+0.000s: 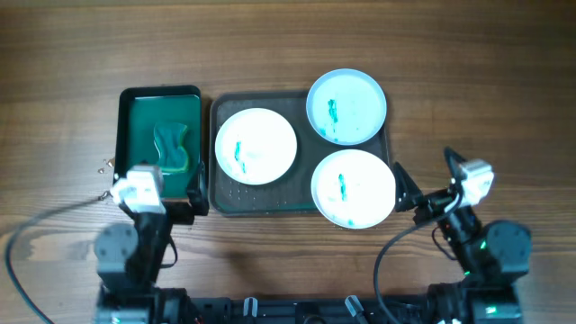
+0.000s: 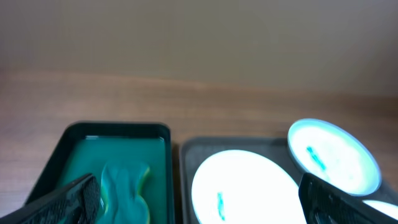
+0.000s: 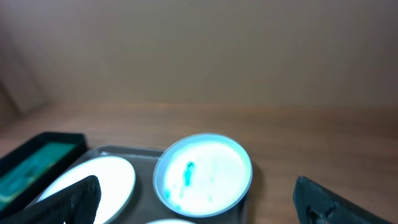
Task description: Clean dirty plates on tray and stack at the side
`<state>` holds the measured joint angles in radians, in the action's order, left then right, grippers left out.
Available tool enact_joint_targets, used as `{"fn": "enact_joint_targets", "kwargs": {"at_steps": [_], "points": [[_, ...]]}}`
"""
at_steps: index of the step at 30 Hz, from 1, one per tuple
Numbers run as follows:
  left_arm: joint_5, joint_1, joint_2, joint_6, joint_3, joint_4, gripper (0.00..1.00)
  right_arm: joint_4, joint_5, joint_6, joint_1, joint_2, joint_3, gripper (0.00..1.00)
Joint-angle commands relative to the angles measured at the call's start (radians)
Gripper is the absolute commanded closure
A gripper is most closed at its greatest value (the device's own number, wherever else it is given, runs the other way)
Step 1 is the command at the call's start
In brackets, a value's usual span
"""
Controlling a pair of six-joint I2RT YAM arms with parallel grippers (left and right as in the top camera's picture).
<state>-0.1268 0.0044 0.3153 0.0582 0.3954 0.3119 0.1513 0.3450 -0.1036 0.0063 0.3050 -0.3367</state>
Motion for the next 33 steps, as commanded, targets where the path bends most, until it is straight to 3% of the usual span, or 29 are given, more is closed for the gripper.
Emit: {"fn": "enact_joint_targets", "kwargs": {"at_steps": [1,8,11,15,20,23,26,27,30,33], "points": [[-0.015,-0.007,0.206,0.006,0.232,0.126,0.00,0.137,0.135,0.060,0.008,0.213,-0.256,0.00],[-0.052,-0.007,0.628,-0.002,0.663,0.492,0.00,0.504,0.233,0.067,0.032,0.626,-0.706,0.00],[-0.052,-0.007,0.809,-0.002,0.830,0.646,0.00,0.638,0.189,0.089,0.136,0.809,-0.873,0.00],[-0.052,-0.007,0.973,-0.002,0.922,0.698,0.00,0.740,0.093,0.073,0.320,1.070,-1.022,0.00],[-0.052,-0.007,1.040,-0.002,0.922,0.698,0.00,0.750,0.156,0.014,0.425,1.371,-1.091,0.00],[-0.044,-0.007,1.056,-0.002,0.919,0.699,0.00,0.567,0.294,-0.042,0.428,1.553,-1.091,0.00],[-0.044,-0.006,1.059,-0.002,0.918,0.699,0.00,0.492,0.331,-0.140,0.428,1.633,-1.091,0.00],[-0.043,-0.006,1.059,-0.002,0.918,0.700,0.00,0.483,0.328,-0.137,0.429,1.648,-1.091,0.15],[-0.013,-0.006,1.060,0.015,0.918,0.699,0.00,0.475,0.216,-0.171,0.430,1.677,-1.090,0.41],[0.104,-0.001,1.074,0.123,0.917,0.700,0.00,0.475,0.068,-0.247,0.440,1.693,-1.088,0.47]]}}
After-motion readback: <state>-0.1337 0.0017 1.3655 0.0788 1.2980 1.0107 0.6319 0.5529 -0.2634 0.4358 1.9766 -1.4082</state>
